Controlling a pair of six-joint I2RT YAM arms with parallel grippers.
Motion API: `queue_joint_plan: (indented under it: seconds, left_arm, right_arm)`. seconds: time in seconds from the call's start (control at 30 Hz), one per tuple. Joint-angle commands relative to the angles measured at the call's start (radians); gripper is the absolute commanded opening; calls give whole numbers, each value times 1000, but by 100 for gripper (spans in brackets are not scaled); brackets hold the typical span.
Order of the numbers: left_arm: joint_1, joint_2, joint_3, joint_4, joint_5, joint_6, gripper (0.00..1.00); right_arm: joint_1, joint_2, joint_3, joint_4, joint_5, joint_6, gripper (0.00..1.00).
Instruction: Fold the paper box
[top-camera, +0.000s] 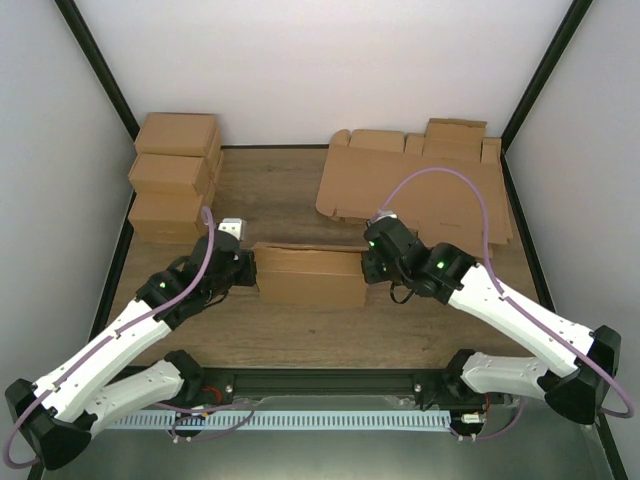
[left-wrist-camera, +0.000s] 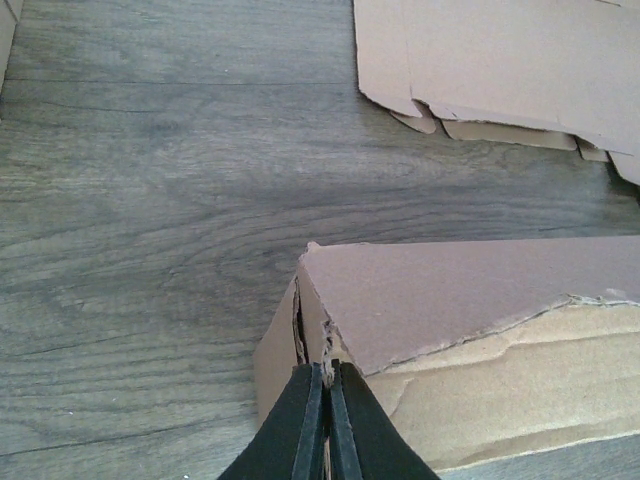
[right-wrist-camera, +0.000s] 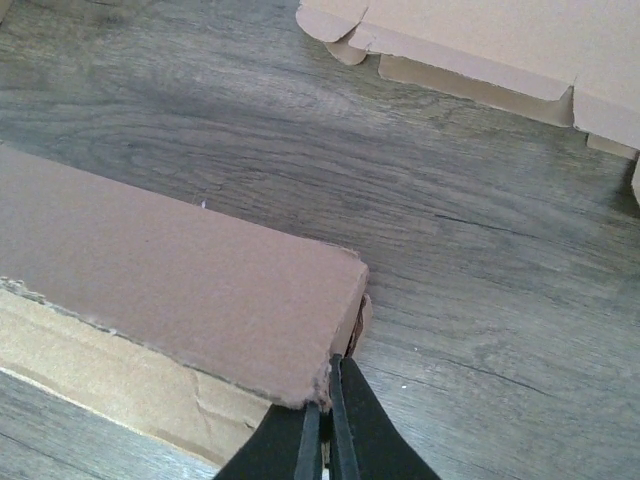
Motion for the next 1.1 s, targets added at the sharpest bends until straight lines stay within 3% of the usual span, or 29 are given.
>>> queue_joint_plan:
  seconds: [0.0, 0.5, 0.8, 0.93, 1.07]
  left_arm:
    - [-6, 14, 14, -55, 9, 13, 4]
    - [-13, -8, -80, -20, 60, -61, 4]
    - [-23, -17, -96, -18, 78, -87, 4]
    - [-24, -38, -58, -21, 72, -89, 15]
    - [-23, -57, 16, -30, 69, -100, 32]
  right_arm:
    - [-5, -3, -14, -7, 15, 20, 1]
    - [2, -90, -237, 16, -161, 133, 1]
    - [24, -66, -261, 7, -148, 167, 1]
    - [24, -81, -231, 5, -104, 151, 1]
    - [24, -71, -213, 5, -77, 138, 1]
